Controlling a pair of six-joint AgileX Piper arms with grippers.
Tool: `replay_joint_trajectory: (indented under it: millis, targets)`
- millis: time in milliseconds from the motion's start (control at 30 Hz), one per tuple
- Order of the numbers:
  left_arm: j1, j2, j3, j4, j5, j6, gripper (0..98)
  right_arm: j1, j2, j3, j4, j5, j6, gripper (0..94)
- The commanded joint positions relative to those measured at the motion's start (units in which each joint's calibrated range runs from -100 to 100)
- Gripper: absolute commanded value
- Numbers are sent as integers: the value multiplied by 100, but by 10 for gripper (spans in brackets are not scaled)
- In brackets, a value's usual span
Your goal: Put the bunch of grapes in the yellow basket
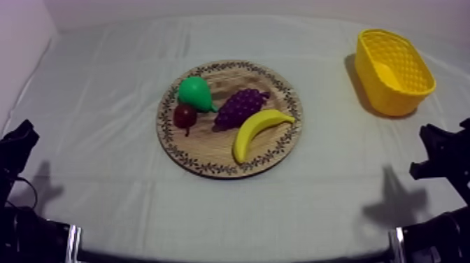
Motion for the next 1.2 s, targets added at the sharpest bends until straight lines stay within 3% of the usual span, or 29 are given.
replay_joint_trajectory:
  millis: [0,733,1167]
  targets:
    - [2,3,-2,0,2,-3,1,-27,-226,17,147,112,-179,42]
    - [2,3,-2,0,2,-3,1,-71,32,-31,64,70,-89,59]
    - [2,3,-2,0,2,-2,1,-36,1970,-1648,-568,-234,657,68]
